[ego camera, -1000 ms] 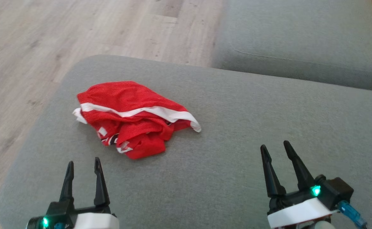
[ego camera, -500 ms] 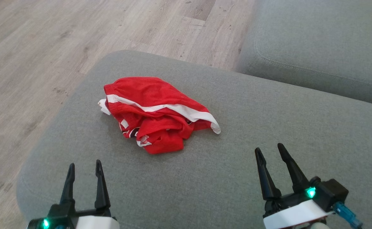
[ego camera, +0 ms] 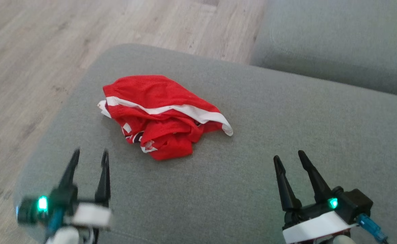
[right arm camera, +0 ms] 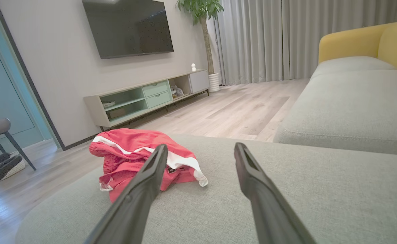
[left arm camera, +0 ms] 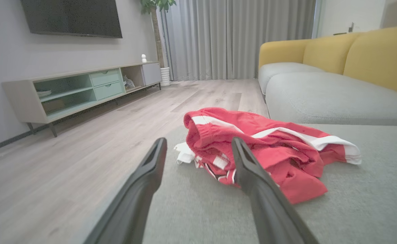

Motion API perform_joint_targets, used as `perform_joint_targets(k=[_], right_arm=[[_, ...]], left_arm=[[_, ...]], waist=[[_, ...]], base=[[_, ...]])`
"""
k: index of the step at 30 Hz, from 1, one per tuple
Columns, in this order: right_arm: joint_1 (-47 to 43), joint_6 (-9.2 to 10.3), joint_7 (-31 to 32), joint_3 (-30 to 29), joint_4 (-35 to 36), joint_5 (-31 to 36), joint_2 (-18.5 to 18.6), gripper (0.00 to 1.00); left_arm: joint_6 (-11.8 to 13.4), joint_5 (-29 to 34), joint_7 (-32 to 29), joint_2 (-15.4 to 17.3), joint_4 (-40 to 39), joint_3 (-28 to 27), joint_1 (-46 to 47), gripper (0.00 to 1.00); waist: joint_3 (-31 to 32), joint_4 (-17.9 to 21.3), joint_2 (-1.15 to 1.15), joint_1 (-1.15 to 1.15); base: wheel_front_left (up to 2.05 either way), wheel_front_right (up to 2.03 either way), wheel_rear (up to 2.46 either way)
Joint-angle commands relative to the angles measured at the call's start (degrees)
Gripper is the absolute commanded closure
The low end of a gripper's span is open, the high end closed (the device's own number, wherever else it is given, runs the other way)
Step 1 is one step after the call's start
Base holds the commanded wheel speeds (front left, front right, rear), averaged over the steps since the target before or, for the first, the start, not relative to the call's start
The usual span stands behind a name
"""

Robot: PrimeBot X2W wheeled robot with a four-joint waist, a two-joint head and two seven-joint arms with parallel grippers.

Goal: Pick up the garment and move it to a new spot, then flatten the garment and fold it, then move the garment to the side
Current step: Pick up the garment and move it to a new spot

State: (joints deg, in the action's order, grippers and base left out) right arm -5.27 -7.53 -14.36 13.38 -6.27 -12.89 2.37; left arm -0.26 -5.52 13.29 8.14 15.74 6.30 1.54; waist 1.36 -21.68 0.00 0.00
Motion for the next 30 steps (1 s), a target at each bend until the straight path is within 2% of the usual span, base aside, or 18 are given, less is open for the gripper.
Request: perform_joint_targets(k=[1, 5, 8, 14, 18, 23, 30], right_arm=[[2.9, 0.04, -0.6, 0.8, 2.0, 0.4, 0.5, 0.0], [4.2, 0.04, -0.6, 0.4, 2.3, 0.7, 0.5, 0.0], [5.6, 0.04, -0.6, 0.2, 2.4, 1.2, 0.5, 0.0], [7.3, 0.04, -0.6, -0.6, 2.4, 2.0, 0.5, 0.0], [8.0, 0.04, -0.6, -0.9, 2.0, 2.5, 0.5, 0.0], [8.5, 0.04, -0.6, -1.2, 2.0, 2.7, 0.5, 0.0], [9.2, 0.04, -0.6, -1.1, 2.1, 2.8, 0.5, 0.0]], left_arm=[[-0.7, 0.7, -0.5, 1.3, -1.5, -1.0, 6.0, 0.0], [-5.2, 2.6, -5.6, 5.3, 2.4, 2.9, 14.7, 0.0], [-6.9, 2.9, -10.4, 8.9, 7.5, 7.4, 23.3, 0.0], [-7.2, -0.7, -17.8, 12.4, 17.2, 13.2, 32.2, 0.0], [-7.2, -1.5, -17.7, 14.5, 21.7, 16.0, 36.2, 0.0], [-7.2, -1.8, -17.4, 15.1, 25.5, 18.2, 39.1, 0.0], [-7.2, -4.6, -20.1, 15.5, 31.5, 24.7, 42.3, 0.0]], waist=[[-1.1, 0.6, 0.0, 0.0], [-3.3, 1.8, 0.0, 0.0], [-5.8, 3.5, 0.0, 0.0], [-8.6, 6.1, 0.0, 0.0], [-9.8, 7.5, 0.0, 0.0], [-10.9, 8.4, 0.0, 0.0], [-12.0, 9.6, 0.0, 0.0]], base=[[0.0, 0.0, 0.0], [0.0, 0.0, 0.0], [0.0, 0.0, 0.0], [0.0, 0.0, 0.0], [0.0, 0.0, 0.0], [0.0, 0.0, 0.0], [0.0, 0.0, 0.0]])
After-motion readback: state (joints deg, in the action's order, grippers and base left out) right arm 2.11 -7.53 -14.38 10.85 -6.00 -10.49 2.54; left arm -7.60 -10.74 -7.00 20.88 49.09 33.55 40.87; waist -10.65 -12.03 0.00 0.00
